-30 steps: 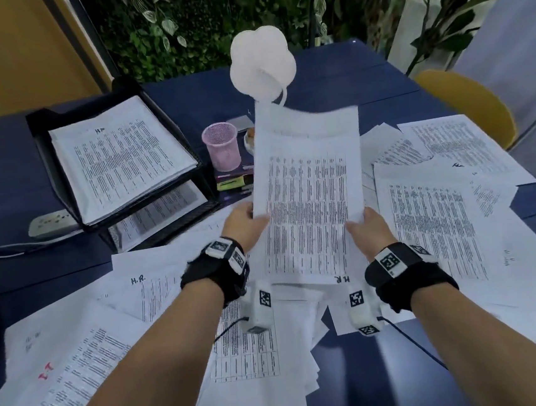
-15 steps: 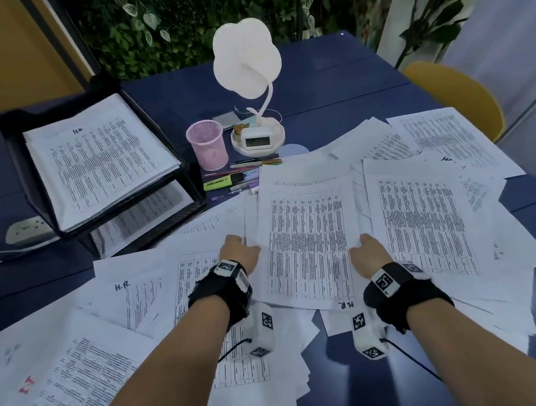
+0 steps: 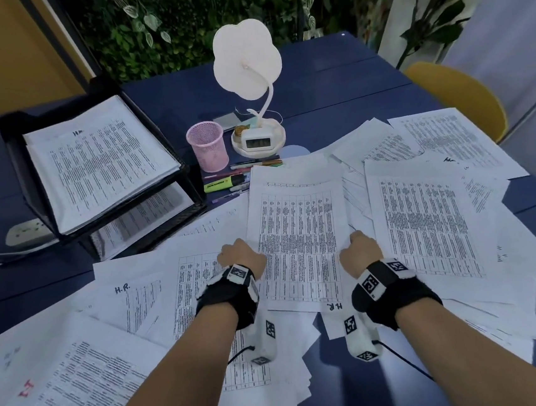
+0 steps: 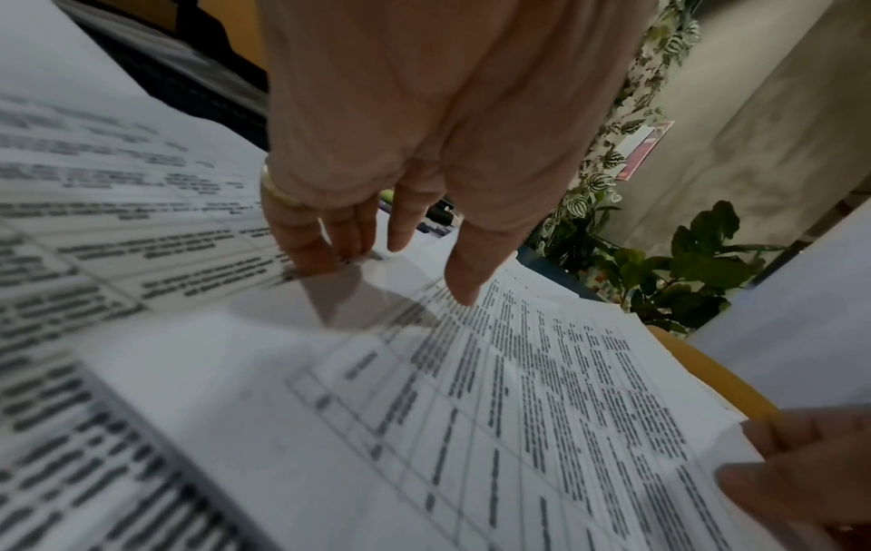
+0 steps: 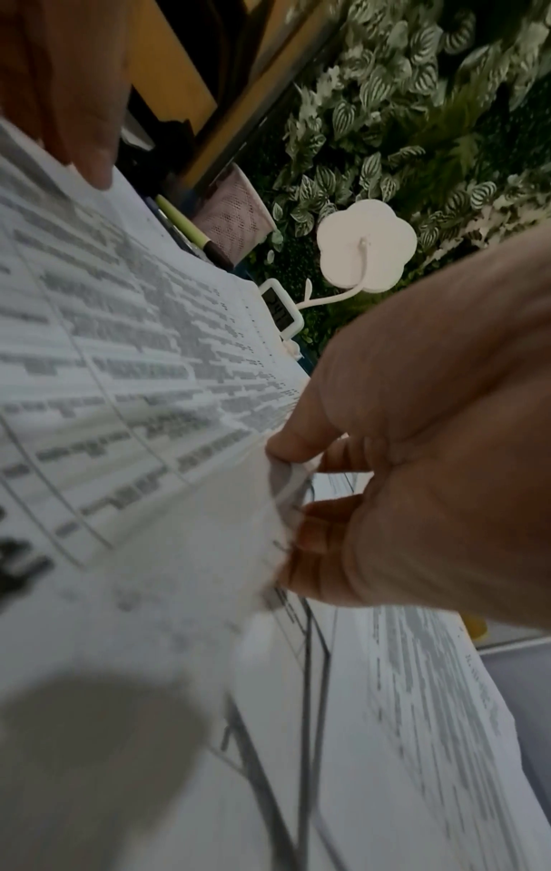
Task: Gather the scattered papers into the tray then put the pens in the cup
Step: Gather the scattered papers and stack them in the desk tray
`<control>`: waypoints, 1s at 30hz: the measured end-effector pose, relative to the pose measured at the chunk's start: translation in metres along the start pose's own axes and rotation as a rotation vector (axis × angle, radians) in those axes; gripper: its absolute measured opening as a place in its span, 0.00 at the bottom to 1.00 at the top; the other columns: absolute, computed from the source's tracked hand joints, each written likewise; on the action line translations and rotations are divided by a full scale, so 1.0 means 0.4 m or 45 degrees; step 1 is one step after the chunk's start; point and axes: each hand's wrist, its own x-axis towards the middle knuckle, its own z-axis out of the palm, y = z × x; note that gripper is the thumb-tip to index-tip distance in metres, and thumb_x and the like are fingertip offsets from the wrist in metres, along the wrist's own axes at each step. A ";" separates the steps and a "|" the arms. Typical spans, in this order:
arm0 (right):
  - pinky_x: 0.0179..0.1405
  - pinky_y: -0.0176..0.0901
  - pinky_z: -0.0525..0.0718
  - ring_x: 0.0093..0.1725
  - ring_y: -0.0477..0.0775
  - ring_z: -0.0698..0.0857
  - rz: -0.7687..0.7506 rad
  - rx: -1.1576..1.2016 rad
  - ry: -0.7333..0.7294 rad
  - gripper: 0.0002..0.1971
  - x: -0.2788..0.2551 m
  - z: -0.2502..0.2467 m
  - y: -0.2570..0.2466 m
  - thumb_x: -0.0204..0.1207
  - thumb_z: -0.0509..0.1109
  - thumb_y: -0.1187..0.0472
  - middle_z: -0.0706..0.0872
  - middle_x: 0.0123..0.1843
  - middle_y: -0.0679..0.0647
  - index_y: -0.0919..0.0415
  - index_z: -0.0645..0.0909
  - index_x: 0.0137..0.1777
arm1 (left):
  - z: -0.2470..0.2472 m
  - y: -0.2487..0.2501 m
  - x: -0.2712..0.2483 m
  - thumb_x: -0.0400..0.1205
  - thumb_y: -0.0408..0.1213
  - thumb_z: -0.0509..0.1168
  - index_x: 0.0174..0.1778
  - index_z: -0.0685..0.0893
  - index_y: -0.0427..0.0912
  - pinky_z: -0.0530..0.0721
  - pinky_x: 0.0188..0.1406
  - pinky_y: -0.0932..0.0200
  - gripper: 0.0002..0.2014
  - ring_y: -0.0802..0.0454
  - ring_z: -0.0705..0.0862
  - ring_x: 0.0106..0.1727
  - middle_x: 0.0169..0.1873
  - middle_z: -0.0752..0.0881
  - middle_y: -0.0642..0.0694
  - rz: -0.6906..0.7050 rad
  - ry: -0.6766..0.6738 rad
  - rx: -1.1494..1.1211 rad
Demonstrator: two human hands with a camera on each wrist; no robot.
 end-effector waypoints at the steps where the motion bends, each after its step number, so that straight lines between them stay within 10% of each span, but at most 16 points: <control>1: 0.66 0.47 0.75 0.67 0.62 0.77 0.013 -0.023 0.017 0.22 -0.006 0.000 -0.006 0.78 0.64 0.65 0.75 0.68 0.65 0.66 0.68 0.71 | 0.002 0.000 -0.003 0.79 0.47 0.65 0.69 0.71 0.37 0.79 0.64 0.49 0.26 0.38 0.76 0.67 0.67 0.74 0.36 -0.011 0.007 -0.004; 8: 0.28 0.37 0.70 0.44 0.57 0.76 -0.109 0.233 -0.020 0.22 0.011 0.003 0.021 0.78 0.61 0.69 0.79 0.51 0.61 0.68 0.66 0.73 | -0.006 -0.016 0.010 0.80 0.41 0.66 0.67 0.76 0.30 0.82 0.56 0.50 0.23 0.38 0.82 0.59 0.62 0.81 0.34 0.057 -0.122 -0.351; 13: 0.55 0.52 0.82 0.61 0.66 0.79 -0.105 0.201 0.097 0.27 0.006 0.002 0.006 0.79 0.63 0.63 0.73 0.67 0.67 0.64 0.64 0.78 | 0.007 -0.013 -0.007 0.79 0.45 0.64 0.64 0.80 0.39 0.81 0.61 0.50 0.20 0.40 0.80 0.60 0.62 0.79 0.37 0.157 -0.048 0.041; 22: 0.35 0.41 0.77 0.42 0.58 0.81 -0.166 0.537 0.037 0.28 0.000 0.008 0.001 0.79 0.65 0.65 0.78 0.65 0.65 0.63 0.59 0.77 | -0.005 -0.045 -0.001 0.79 0.42 0.67 0.64 0.78 0.38 0.81 0.61 0.50 0.19 0.42 0.80 0.62 0.61 0.83 0.41 0.363 -0.065 0.004; 25: 0.40 0.42 0.78 0.53 0.63 0.83 -0.018 0.637 0.059 0.33 0.002 -0.001 -0.007 0.77 0.69 0.65 0.75 0.70 0.67 0.67 0.57 0.77 | -0.004 -0.057 -0.010 0.78 0.46 0.66 0.64 0.76 0.42 0.81 0.61 0.48 0.21 0.44 0.80 0.60 0.61 0.82 0.43 0.372 -0.092 0.063; 30: 0.48 0.42 0.80 0.57 0.59 0.81 0.043 0.095 -0.098 0.24 -0.018 -0.005 -0.028 0.79 0.64 0.61 0.78 0.64 0.63 0.68 0.67 0.73 | 0.001 -0.066 -0.045 0.80 0.55 0.60 0.83 0.50 0.42 0.56 0.79 0.37 0.40 0.43 0.59 0.80 0.83 0.54 0.47 0.430 -0.056 0.601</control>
